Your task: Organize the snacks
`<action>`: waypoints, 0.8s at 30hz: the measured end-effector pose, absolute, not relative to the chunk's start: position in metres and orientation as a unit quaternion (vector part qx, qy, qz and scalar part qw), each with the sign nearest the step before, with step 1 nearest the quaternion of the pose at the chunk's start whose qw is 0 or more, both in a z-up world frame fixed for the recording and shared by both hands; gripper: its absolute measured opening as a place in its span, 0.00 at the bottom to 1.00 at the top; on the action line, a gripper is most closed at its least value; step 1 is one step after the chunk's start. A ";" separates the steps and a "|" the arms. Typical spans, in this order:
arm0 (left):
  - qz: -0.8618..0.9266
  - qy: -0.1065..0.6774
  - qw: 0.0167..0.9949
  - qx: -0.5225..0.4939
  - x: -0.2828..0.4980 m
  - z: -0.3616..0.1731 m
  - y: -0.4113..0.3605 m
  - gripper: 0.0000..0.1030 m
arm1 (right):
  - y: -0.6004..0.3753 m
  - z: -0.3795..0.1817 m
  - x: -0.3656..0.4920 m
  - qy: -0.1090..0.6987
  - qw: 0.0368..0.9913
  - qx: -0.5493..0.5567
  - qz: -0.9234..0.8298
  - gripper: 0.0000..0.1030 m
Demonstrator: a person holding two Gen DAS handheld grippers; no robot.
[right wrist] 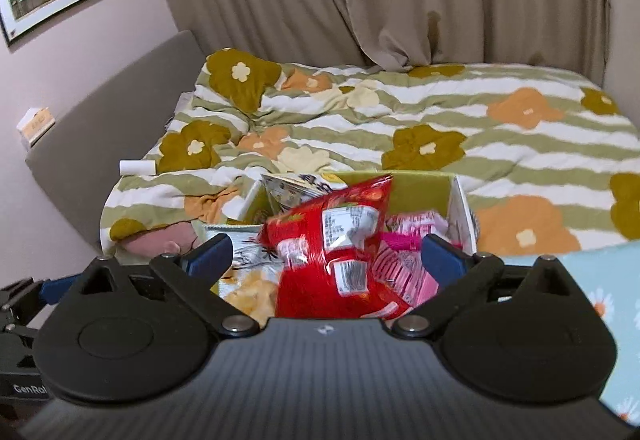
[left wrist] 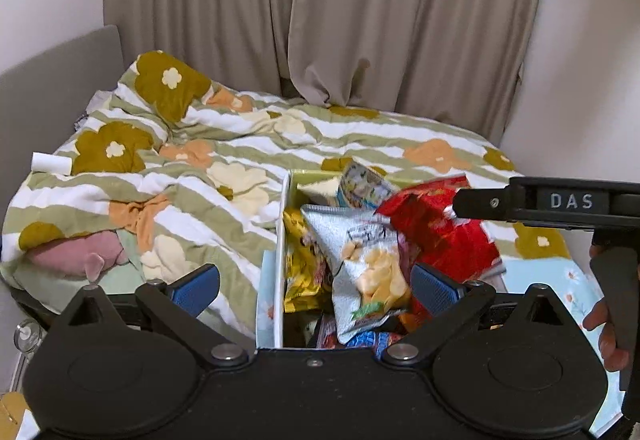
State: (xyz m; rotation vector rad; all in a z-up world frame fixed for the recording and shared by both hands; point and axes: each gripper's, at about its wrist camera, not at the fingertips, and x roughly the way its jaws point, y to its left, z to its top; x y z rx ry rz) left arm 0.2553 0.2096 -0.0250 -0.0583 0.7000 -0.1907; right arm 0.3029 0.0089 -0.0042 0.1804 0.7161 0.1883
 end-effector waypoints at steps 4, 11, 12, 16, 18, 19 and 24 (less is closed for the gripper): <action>-0.101 0.351 0.931 -0.026 0.257 -0.031 0.208 1.00 | 0.008 -0.010 0.296 0.348 0.931 0.080 0.076 1.00; -0.107 0.331 0.937 -0.017 0.237 -0.017 0.193 1.00 | -0.003 0.007 0.270 0.329 0.938 0.077 0.073 1.00; -0.107 0.325 0.940 -0.014 0.232 -0.013 0.190 1.00 | -0.006 0.012 0.264 0.324 0.940 0.076 0.072 1.00; -0.100 0.298 0.949 -0.005 0.205 0.002 0.175 1.00 | -0.019 0.031 0.237 0.302 0.948 0.074 0.074 1.00; -0.092 0.285 0.954 -0.001 0.188 0.010 0.167 1.00 | -0.027 0.040 0.221 0.292 0.951 0.069 0.071 1.00; -0.088 0.279 0.956 0.001 0.180 0.013 0.163 1.00 | -0.031 0.044 0.212 0.288 0.953 0.065 0.069 1.00; -0.071 0.245 0.967 0.010 0.135 0.029 0.143 1.00 | -0.057 0.057 0.164 0.271 0.960 0.046 0.047 1.00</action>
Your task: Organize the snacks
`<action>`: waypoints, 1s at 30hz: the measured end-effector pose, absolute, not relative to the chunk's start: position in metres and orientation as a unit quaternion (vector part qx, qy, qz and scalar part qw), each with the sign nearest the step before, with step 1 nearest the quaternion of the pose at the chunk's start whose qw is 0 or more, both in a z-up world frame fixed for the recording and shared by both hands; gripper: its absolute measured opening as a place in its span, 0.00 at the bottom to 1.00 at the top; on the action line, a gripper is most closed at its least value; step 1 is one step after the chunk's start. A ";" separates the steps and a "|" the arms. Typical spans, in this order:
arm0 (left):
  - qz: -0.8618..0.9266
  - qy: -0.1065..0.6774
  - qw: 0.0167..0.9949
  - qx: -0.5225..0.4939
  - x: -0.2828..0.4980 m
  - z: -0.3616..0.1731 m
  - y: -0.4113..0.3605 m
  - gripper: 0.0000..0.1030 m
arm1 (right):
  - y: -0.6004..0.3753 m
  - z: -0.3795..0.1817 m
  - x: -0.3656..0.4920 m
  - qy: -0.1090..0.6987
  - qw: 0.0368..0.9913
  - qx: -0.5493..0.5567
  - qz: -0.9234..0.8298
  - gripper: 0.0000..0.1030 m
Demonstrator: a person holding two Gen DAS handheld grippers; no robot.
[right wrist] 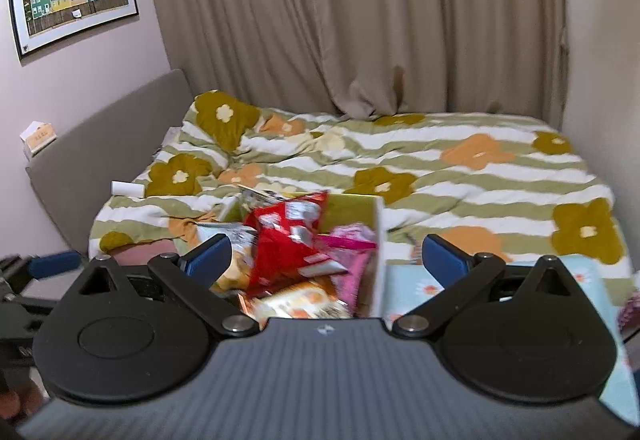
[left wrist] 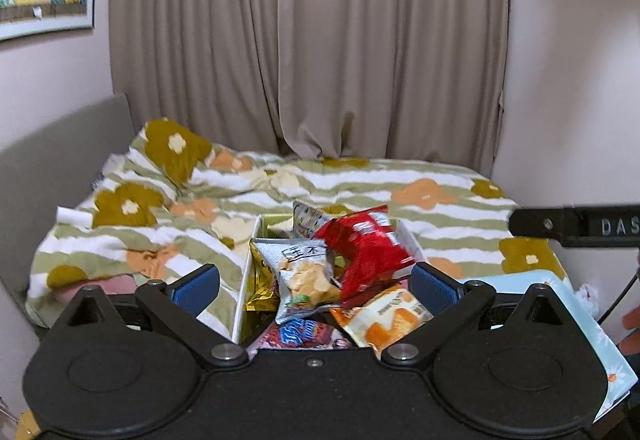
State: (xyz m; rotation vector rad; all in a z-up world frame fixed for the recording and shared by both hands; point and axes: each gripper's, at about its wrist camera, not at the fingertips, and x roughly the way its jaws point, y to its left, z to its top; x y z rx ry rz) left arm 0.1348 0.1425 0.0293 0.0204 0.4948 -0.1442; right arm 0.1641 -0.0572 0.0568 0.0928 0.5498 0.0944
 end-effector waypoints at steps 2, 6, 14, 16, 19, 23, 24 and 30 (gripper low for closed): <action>-0.067 0.233 0.970 0.017 0.118 0.034 0.135 1.00 | -0.069 0.058 0.145 0.271 0.961 0.037 0.030 1.00; -0.058 0.216 0.974 0.038 0.084 0.036 0.117 1.00 | -0.089 0.057 0.111 0.275 0.961 0.019 -0.007 1.00; -0.061 0.234 0.969 0.043 0.044 0.019 0.093 1.00 | -0.105 0.034 0.055 0.303 0.951 -0.029 -0.060 1.00; -0.058 0.234 0.969 0.052 0.039 0.014 0.086 1.00 | -0.110 0.026 0.048 0.310 0.949 -0.021 -0.058 1.00; -0.059 0.232 0.969 0.058 0.038 0.010 0.079 1.00 | -0.113 0.016 0.041 0.322 0.945 -0.012 -0.064 1.00; -0.061 0.230 0.970 0.056 0.037 0.007 0.076 1.00 | -0.118 0.008 0.037 0.333 0.940 -0.008 -0.076 1.00; -0.061 0.231 0.970 0.056 0.037 0.007 0.075 1.00 | -0.119 0.008 0.036 0.334 0.939 -0.006 -0.078 1.00; -0.068 0.229 0.969 0.057 0.036 0.008 0.071 1.00 | -0.127 0.007 0.034 0.337 0.937 0.004 -0.088 1.00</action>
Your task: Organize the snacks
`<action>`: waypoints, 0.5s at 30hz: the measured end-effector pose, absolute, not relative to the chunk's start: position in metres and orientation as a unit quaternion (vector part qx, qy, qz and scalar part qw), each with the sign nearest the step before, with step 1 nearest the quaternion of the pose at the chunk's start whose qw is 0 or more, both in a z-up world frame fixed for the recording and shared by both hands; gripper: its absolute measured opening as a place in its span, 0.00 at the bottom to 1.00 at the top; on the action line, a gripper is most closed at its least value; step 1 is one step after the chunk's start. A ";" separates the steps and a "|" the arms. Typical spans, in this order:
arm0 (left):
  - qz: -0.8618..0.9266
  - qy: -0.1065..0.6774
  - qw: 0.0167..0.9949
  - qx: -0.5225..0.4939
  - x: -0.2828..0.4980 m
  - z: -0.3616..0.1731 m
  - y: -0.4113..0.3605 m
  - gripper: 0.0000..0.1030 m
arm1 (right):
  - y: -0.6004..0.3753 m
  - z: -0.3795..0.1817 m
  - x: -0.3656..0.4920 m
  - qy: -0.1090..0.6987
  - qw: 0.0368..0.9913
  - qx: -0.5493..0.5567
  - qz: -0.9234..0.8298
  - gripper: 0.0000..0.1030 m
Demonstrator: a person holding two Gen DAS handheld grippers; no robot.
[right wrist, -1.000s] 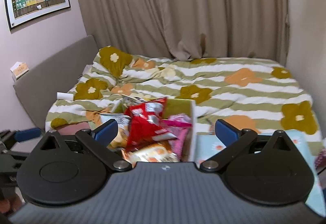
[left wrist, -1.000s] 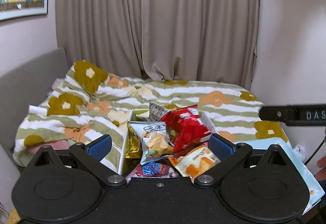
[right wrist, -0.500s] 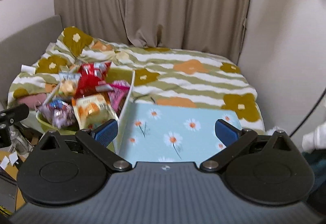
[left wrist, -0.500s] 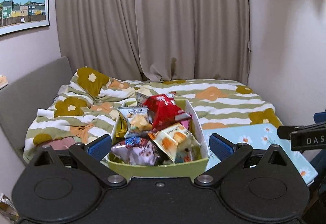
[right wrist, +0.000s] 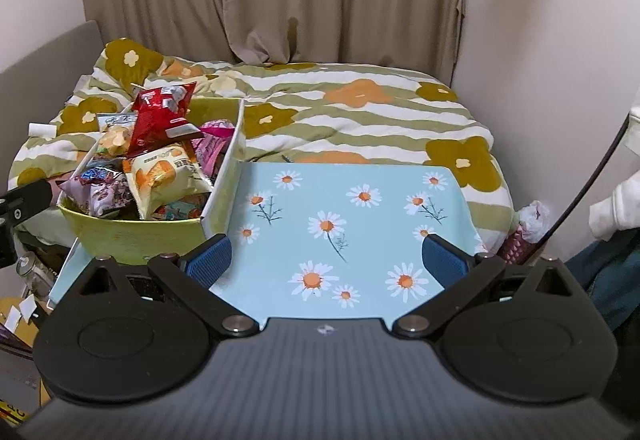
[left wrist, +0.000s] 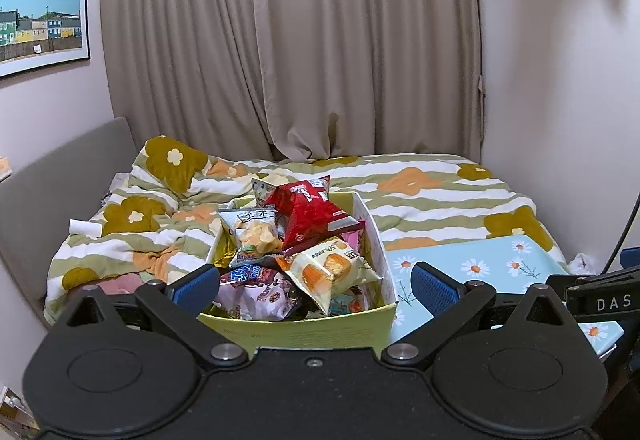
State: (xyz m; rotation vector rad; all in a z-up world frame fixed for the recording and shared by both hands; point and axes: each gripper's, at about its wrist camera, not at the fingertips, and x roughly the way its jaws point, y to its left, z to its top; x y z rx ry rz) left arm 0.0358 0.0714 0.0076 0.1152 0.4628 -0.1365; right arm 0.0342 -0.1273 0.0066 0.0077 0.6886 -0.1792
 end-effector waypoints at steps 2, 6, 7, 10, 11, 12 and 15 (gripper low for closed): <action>-0.070 0.231 0.969 0.057 0.037 0.007 0.070 1.00 | -0.129 0.006 0.033 0.338 0.937 0.007 -0.089 1.00; -0.072 0.233 0.968 0.055 0.038 0.006 0.069 1.00 | -0.131 0.005 0.034 0.338 0.937 0.010 -0.090 1.00; -0.073 0.233 0.968 0.054 0.038 0.006 0.069 1.00 | -0.131 0.005 0.034 0.339 0.936 0.009 -0.090 1.00; -0.073 0.233 0.968 0.054 0.038 0.006 0.069 1.00 | -0.131 0.005 0.034 0.339 0.936 0.010 -0.090 1.00; -0.073 0.233 0.968 0.054 0.038 0.006 0.069 1.00 | -0.131 0.005 0.034 0.339 0.936 0.010 -0.091 1.00; -0.073 0.233 0.968 0.054 0.038 0.006 0.069 1.00 | -0.130 0.004 0.035 0.339 0.936 0.011 -0.092 1.00; -0.073 0.236 0.968 0.054 0.038 0.005 0.067 1.00 | -0.131 0.003 0.035 0.340 0.936 0.012 -0.092 1.00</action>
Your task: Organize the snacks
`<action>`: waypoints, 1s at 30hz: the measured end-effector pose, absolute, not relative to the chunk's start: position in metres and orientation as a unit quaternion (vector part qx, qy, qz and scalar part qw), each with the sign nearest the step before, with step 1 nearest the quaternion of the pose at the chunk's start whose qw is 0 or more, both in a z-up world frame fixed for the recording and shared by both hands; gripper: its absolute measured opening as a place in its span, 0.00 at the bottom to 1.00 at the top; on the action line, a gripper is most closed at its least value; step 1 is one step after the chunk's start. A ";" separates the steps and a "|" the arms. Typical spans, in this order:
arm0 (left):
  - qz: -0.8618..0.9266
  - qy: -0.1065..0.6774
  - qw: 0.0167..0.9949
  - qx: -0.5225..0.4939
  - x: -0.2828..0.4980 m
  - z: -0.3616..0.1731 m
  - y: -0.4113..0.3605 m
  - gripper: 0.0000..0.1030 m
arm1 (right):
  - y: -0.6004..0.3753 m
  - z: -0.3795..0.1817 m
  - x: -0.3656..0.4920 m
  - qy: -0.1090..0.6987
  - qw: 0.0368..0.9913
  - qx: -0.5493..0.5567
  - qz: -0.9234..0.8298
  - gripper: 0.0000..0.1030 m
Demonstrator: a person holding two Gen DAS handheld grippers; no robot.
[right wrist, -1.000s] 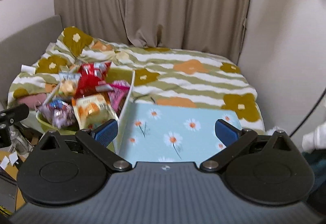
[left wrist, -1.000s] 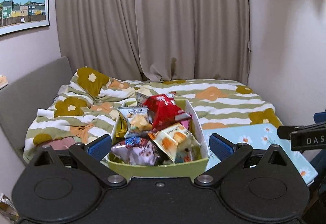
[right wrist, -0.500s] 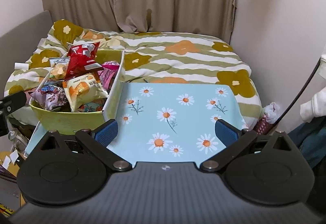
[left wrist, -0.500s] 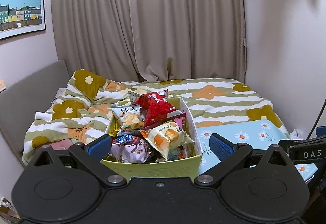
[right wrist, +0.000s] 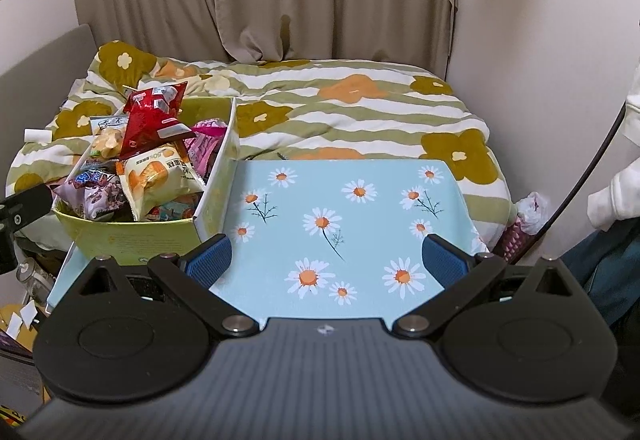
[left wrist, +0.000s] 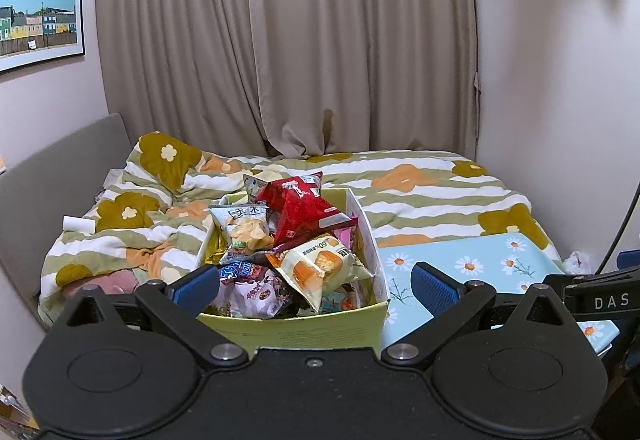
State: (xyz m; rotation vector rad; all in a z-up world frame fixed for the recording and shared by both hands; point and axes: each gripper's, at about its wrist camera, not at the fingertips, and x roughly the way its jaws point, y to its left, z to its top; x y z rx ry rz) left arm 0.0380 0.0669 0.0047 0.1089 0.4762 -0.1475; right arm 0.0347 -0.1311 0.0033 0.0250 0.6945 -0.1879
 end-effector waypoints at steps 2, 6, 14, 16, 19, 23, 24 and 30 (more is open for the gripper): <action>-0.074 0.238 0.967 0.053 0.038 0.004 0.065 1.00 | -0.132 0.003 0.035 0.340 0.936 0.012 -0.092 1.00; -0.073 0.238 0.967 0.054 0.038 0.003 0.063 1.00 | -0.132 0.000 0.035 0.343 0.934 0.013 -0.095 1.00; -0.073 0.242 0.966 0.049 0.037 0.002 0.064 1.00 | -0.131 -0.003 0.036 0.349 0.932 0.012 -0.097 1.00; -0.073 0.243 0.966 0.049 0.037 0.003 0.064 1.00 | -0.131 -0.003 0.036 0.349 0.932 0.012 -0.097 1.00; -0.074 0.244 0.966 0.047 0.038 0.003 0.064 1.00 | -0.131 -0.003 0.036 0.349 0.932 0.012 -0.097 1.00; -0.074 0.244 0.966 0.047 0.038 0.003 0.065 1.00 | -0.131 -0.003 0.037 0.349 0.932 0.012 -0.097 1.00; -0.074 0.245 0.966 0.046 0.038 0.003 0.065 1.00 | -0.131 -0.002 0.036 0.349 0.932 0.013 -0.097 1.00; -0.075 0.245 0.966 0.046 0.037 0.003 0.065 1.00 | -0.132 -0.002 0.037 0.349 0.932 0.012 -0.097 1.00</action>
